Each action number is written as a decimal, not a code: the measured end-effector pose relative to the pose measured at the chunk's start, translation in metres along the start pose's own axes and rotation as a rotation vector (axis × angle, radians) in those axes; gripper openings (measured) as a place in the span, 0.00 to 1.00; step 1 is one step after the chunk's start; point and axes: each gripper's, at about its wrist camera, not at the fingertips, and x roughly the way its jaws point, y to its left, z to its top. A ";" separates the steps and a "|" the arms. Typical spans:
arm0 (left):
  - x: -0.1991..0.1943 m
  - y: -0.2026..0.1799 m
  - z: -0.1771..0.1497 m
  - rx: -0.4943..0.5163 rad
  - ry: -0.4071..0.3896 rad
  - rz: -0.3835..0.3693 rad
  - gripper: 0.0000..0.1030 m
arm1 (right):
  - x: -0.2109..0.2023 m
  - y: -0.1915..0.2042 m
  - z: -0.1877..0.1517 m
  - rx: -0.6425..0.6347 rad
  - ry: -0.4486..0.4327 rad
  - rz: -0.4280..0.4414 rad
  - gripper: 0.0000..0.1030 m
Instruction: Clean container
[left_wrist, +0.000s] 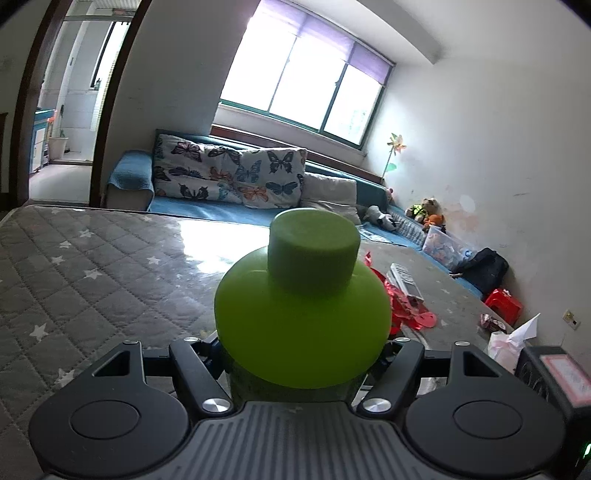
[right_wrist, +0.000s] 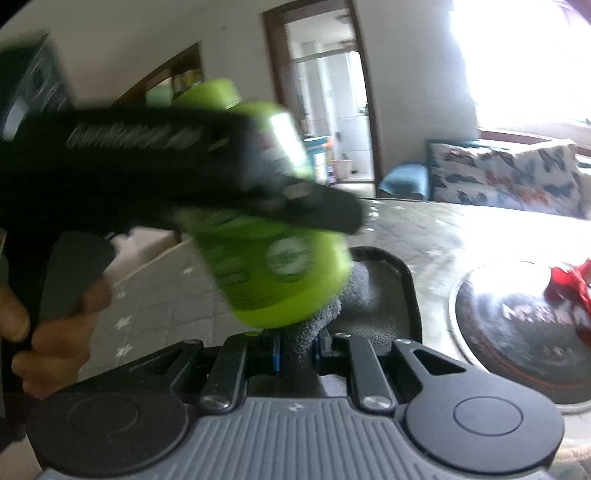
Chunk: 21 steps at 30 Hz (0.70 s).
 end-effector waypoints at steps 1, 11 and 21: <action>0.000 0.000 0.001 0.001 0.001 -0.007 0.70 | -0.001 0.001 -0.001 -0.007 -0.002 0.000 0.14; -0.001 0.005 0.003 0.007 0.008 -0.002 0.70 | -0.008 0.012 -0.009 -0.074 -0.019 0.001 0.14; 0.003 0.022 0.002 -0.015 0.009 0.077 0.70 | -0.010 -0.001 -0.007 0.034 -0.014 0.018 0.14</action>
